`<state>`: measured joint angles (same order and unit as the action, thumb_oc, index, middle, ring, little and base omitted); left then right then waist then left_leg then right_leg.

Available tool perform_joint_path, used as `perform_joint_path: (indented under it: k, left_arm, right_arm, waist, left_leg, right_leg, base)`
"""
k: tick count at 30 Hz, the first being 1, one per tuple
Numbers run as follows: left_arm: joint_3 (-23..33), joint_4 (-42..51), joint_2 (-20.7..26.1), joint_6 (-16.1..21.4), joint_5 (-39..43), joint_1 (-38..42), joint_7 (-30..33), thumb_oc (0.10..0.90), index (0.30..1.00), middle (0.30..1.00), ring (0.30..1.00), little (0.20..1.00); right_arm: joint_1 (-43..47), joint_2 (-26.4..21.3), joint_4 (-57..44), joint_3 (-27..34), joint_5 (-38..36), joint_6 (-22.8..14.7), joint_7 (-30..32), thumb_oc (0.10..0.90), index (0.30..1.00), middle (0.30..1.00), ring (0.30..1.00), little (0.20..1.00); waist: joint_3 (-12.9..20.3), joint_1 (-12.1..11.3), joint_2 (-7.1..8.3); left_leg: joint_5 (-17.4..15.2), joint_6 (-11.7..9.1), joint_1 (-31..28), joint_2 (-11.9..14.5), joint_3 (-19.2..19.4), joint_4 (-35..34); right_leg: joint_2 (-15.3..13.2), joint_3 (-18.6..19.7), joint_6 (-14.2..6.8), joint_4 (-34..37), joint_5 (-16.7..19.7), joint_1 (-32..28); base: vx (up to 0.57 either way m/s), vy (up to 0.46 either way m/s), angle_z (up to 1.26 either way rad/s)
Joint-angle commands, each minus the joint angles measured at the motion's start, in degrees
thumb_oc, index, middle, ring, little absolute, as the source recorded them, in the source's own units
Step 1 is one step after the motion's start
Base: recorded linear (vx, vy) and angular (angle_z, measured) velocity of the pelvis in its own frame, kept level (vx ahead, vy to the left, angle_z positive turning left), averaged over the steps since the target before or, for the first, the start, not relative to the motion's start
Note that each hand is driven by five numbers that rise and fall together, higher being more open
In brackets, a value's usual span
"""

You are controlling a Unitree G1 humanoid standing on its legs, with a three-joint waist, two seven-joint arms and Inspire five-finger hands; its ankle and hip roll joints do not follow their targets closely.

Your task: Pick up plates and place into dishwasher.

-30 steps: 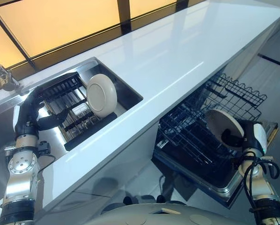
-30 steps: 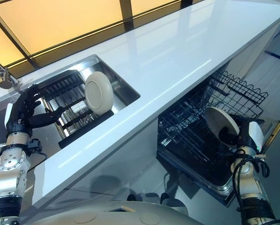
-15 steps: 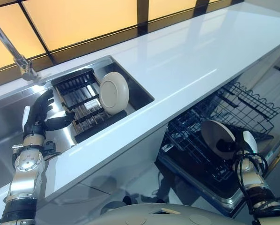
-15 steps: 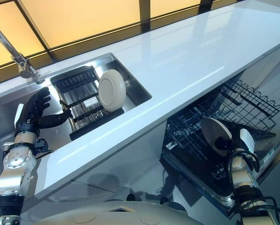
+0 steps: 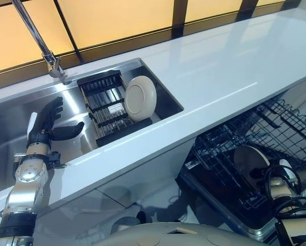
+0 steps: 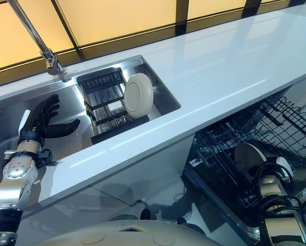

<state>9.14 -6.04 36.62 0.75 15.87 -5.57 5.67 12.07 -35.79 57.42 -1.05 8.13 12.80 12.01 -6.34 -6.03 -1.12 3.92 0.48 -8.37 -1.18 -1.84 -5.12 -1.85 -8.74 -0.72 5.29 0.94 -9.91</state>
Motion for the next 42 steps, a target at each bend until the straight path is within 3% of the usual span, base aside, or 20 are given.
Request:
perform_joint_path:
  k: [1,8,12,18,27,38,42]
  left_arm:
    - [0.0,2.8,4.5,4.0,1.8,7.4,0.6,0.8,0.9,0.9,0.9,0.9]
    - [-0.5,2.9,4.3,4.0,2.4,7.5,0.4,0.8,0.9,0.9,0.9,0.9]
    - [-0.3,3.1,3.6,4.2,2.5,6.8,0.6,0.8,0.9,0.9,0.9,0.9]
    - [0.4,3.7,2.6,4.5,2.2,5.9,0.9,0.8,0.9,0.9,0.9,0.9]
    - [2.1,3.3,2.4,4.5,2.8,5.8,0.1,0.8,0.9,0.9,0.9,0.9]
    - [3.7,4.0,2.5,4.6,2.7,6.0,-1.3,0.8,0.9,0.9,0.9,0.9]
    - [4.1,4.9,3.0,7.1,-0.3,6.7,-2.4,0.8,0.9,0.9,0.9,0.9]
  right_arm:
    - [7.0,-7.4,1.1,-5.8,1.4,-0.9,-0.7,0.8,0.9,0.9,0.9,0.9]
    - [7.6,-9.0,-5.3,-6.5,1.1,-1.8,-0.2,0.8,0.9,0.9,0.9,0.9]
    - [6.2,-10.4,-14.8,-4.9,0.2,-1.2,2.0,0.8,0.9,0.9,0.9,0.9]
    - [2.9,-12.3,-28.2,1.6,3.0,-2.3,5.5,0.8,0.9,0.9,0.9,0.9]
    - [-3.3,-13.6,-43.1,12.3,3.0,-7.2,9.1,0.8,0.9,0.9,0.9,0.9]
    - [-5.8,-12.3,-51.1,16.5,2.3,-8.7,10.9,0.8,0.9,0.9,0.9,0.9]
    - [-6.2,-9.3,-56.3,17.3,-5.2,-13.6,8.8,0.8,0.9,0.9,0.9,0.9]
  waist:
    - [1.1,-0.3,0.37]
    - [1.1,0.4,0.54]
    - [1.1,1.5,0.9]
    - [1.3,3.4,1.34]
    - [1.7,6.3,1.95]
    - [2.3,7.6,2.46]
    - [2.5,8.4,2.42]
  left_leg:
    - [-2.8,-0.4,0.9,-2.6,-0.4,0.1]
    - [-3.0,-0.5,0.6,-2.4,0.1,0.1]
    - [-3.2,-0.5,0.3,-2.4,0.6,0.1]
    - [-3.6,-0.2,0.0,-2.2,1.7,0.1]
    - [-4.1,0.2,0.0,-2.3,3.5,0.1]
    - [-4.3,0.3,0.2,-2.4,5.3,0.1]
    - [-4.3,0.3,0.3,-2.5,5.9,0.1]
  right_leg:
    - [0.6,-1.9,-2.8,-3.2,-0.8,1.6]
    - [0.6,-1.6,-3.0,-3.2,-0.8,1.5]
    - [0.7,-1.0,-3.1,-3.3,-0.7,1.6]
    - [0.9,0.8,-3.4,-3.7,-0.8,2.0]
    - [0.9,3.3,-4.2,-4.1,-0.5,3.0]
    - [0.5,4.9,-4.8,-3.9,0.3,3.8]
    - [0.3,5.5,-5.2,-4.0,0.6,4.2]
  base:
    - [0.0,0.0,0.0]
    - [0.0,0.0,0.0]
    - [-0.03,0.037,-0.05]
    - [-0.04,0.051,-0.05]
    - [-0.06,0.058,-0.13]
    - [-0.04,0.048,-0.07]
    - [-0.01,0.043,-0.06]
